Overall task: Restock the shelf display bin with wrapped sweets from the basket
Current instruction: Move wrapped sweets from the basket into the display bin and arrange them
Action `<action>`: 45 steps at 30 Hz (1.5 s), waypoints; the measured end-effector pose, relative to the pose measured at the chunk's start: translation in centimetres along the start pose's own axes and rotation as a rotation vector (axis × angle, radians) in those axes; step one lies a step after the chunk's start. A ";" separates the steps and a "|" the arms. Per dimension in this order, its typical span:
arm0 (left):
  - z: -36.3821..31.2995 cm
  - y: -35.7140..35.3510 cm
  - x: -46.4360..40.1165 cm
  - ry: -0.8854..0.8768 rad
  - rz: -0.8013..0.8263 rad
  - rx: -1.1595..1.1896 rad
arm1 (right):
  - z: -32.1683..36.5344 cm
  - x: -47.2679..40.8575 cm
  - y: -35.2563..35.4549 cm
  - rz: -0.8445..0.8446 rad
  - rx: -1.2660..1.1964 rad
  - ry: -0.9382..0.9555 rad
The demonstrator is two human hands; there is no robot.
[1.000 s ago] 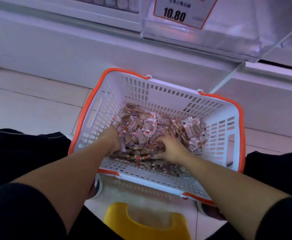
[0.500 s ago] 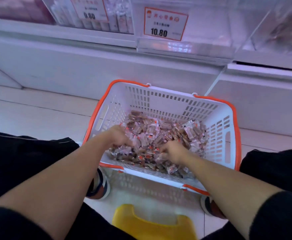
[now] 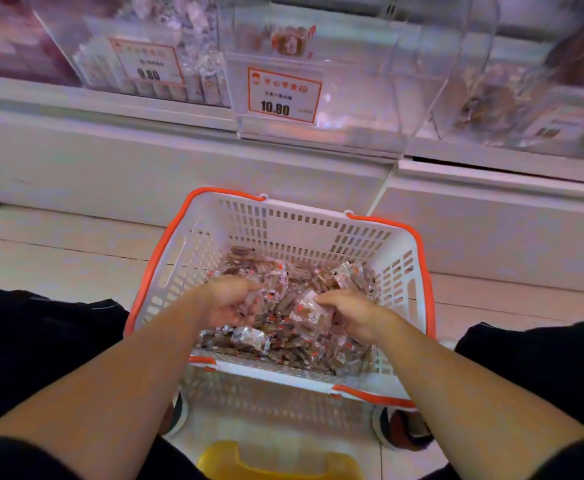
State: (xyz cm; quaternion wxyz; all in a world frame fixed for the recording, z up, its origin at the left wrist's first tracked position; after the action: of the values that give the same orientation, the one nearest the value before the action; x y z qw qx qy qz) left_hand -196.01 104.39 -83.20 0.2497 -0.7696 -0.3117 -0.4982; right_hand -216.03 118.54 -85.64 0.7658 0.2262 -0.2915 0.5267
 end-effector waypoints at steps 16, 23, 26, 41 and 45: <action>-9.1 -1.8 10.9 -0.213 0.787 0.177 | 19.3 9.7 -1.1 0.169 -0.012 0.652; -12.8 -3.0 18.0 -0.306 0.686 -0.282 | 22.7 15.2 1.2 0.065 0.443 0.975; -14.0 -2.3 20.8 -0.315 0.598 -0.347 | 24.1 16.2 0.9 0.052 0.407 1.041; -13.2 -2.8 20.6 -0.419 0.411 -0.471 | 22.1 15.0 -2.1 0.219 0.541 1.066; -14.3 -2.6 21.2 -0.475 0.379 -0.559 | 24.1 16.0 -1.6 0.161 0.629 1.065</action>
State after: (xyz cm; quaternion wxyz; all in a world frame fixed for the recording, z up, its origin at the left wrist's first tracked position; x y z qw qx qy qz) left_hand -200.07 101.16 -58.02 0.0397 -0.9451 -0.0660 -0.3175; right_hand -215.19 113.02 -57.19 0.6607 0.1243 0.2834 0.6840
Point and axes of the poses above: each hand's wrist, its own x-axis away from the middle knuckle, its own y-axis out of the back of the hand, z = x × y, the point moved 1 cm from there along -x, towards the middle knuckle, and after that the axes turned 10 degrees about y, right-handed, at the moved point
